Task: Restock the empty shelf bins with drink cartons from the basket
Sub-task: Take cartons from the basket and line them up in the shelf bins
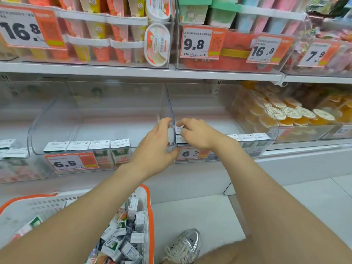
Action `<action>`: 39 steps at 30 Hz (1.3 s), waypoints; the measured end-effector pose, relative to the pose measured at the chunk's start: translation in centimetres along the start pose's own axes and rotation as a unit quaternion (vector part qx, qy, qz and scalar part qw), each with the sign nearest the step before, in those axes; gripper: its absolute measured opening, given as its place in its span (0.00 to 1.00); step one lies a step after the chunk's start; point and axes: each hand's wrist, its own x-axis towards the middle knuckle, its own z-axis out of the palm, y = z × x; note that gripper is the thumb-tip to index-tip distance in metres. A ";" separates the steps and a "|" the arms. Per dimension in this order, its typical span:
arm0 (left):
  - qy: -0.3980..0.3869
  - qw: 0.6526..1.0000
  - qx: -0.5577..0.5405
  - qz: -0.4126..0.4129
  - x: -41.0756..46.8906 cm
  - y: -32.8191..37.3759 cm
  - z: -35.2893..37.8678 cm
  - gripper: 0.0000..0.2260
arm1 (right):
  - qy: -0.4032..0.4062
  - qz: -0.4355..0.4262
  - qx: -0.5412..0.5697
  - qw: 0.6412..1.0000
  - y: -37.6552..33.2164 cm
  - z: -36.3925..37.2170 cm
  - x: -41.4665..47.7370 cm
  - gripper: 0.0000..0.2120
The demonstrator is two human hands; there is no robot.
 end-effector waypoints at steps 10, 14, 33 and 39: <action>0.032 0.998 -0.029 0.046 -2.2 -0.9 -2.6 0.25 | 0.209 -0.079 0.068 0.972 -5.5 -0.9 -6.5 0.13; 0.099 0.993 -0.007 0.060 -6.5 -2.1 -4.1 0.12 | 0.010 -0.120 0.005 0.993 -10.0 2.0 -9.7 0.10; -0.297 0.907 0.152 -0.257 -27.5 -20.2 1.4 0.05 | -0.330 -0.160 -0.310 0.877 -9.9 28.0 -6.8 0.06; -0.330 0.877 0.129 -0.326 -29.7 -23.7 4.4 0.19 | -0.219 -0.381 -0.397 0.806 -9.1 32.6 -5.7 0.22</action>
